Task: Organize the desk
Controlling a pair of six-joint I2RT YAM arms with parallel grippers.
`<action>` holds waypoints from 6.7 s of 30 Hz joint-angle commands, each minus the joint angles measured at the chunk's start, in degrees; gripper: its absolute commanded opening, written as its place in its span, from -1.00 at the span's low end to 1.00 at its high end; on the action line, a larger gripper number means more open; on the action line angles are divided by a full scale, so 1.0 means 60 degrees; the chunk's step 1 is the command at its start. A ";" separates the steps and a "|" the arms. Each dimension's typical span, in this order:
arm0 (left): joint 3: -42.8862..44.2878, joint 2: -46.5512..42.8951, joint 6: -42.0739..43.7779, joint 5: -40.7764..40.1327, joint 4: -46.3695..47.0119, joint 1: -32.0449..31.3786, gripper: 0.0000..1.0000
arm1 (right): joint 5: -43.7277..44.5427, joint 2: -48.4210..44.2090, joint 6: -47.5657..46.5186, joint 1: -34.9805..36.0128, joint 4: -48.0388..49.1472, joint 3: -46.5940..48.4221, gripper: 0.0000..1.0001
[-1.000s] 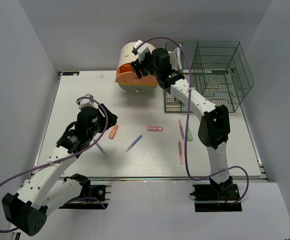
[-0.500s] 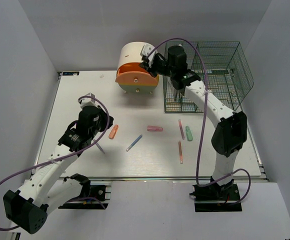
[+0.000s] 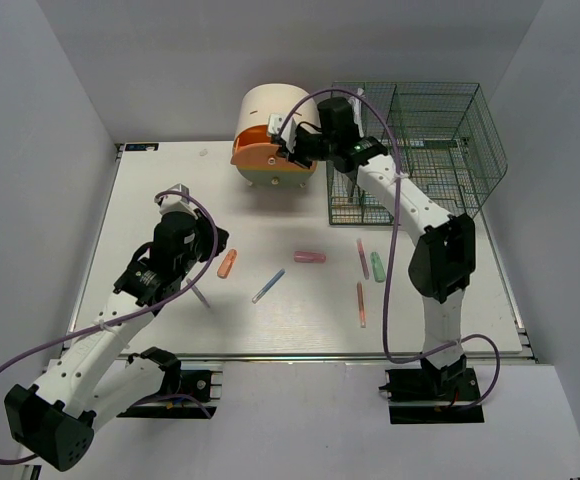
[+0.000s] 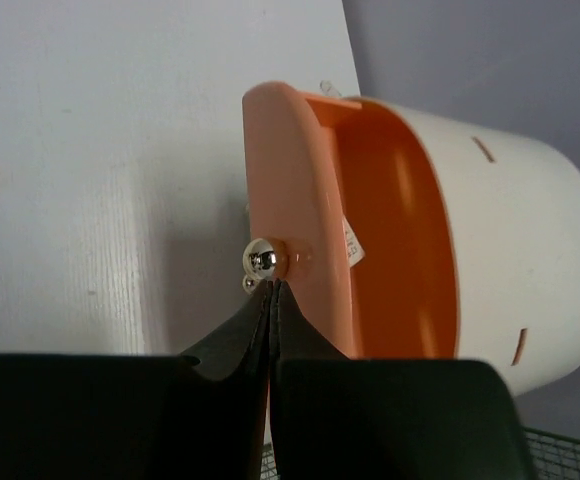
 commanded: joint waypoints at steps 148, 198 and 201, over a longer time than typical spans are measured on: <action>0.3119 0.8255 -0.1101 0.4400 0.7415 0.1431 0.53 | -0.2660 -0.4968 0.4842 -0.1278 0.0312 -0.5513 0.13; -0.1319 -0.2395 0.0174 0.0914 -0.0775 0.1431 0.55 | 0.2128 -0.0326 0.0005 0.0759 -0.0787 -0.6084 0.37; -0.1319 -0.2278 0.0305 0.0987 -0.0804 0.1431 0.54 | 0.2098 -0.0223 -0.0068 0.0759 -0.0860 -0.6113 0.25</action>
